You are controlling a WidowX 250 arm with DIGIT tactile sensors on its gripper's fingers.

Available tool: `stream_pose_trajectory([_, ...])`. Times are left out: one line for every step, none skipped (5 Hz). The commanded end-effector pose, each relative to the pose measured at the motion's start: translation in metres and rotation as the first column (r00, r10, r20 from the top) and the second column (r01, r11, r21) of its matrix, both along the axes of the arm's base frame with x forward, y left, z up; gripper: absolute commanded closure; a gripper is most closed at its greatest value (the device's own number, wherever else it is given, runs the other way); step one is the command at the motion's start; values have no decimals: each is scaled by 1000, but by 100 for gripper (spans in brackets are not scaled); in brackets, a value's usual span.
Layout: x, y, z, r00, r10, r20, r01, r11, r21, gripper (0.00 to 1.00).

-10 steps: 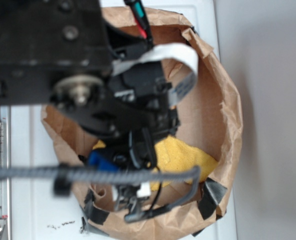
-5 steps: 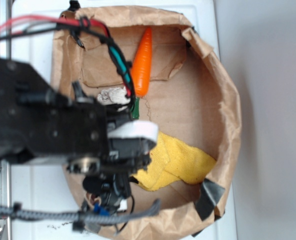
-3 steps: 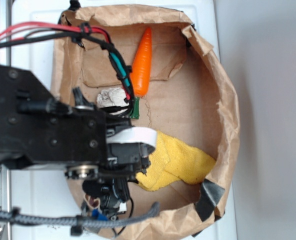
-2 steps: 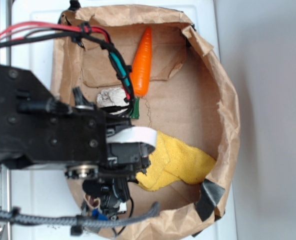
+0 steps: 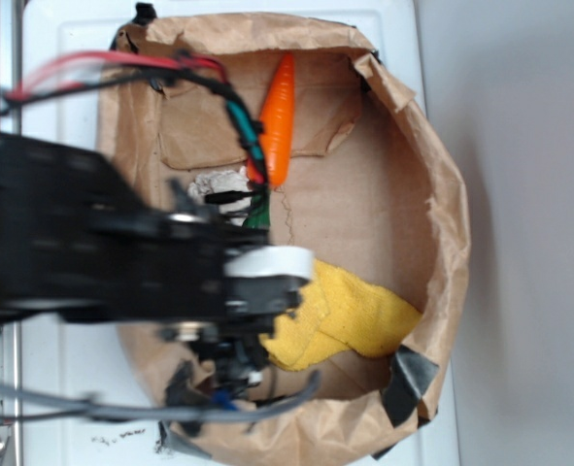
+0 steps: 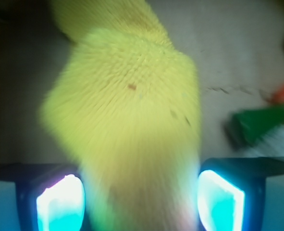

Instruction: Grab the yellow cloth.

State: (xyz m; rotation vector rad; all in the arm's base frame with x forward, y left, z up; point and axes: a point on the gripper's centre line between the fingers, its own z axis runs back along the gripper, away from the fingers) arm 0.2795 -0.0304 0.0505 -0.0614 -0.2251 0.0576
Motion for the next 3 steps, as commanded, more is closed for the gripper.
stream_pose_trajectory([14, -3, 6, 999, 26, 38, -25, 1000, -12, 100])
stream_pose_trajectory([10, -2, 14, 998, 25, 59, -22, 999, -48, 100])
stream_pose_trajectory([8, 0, 26, 998, 29, 62, -24, 996, -87, 100])
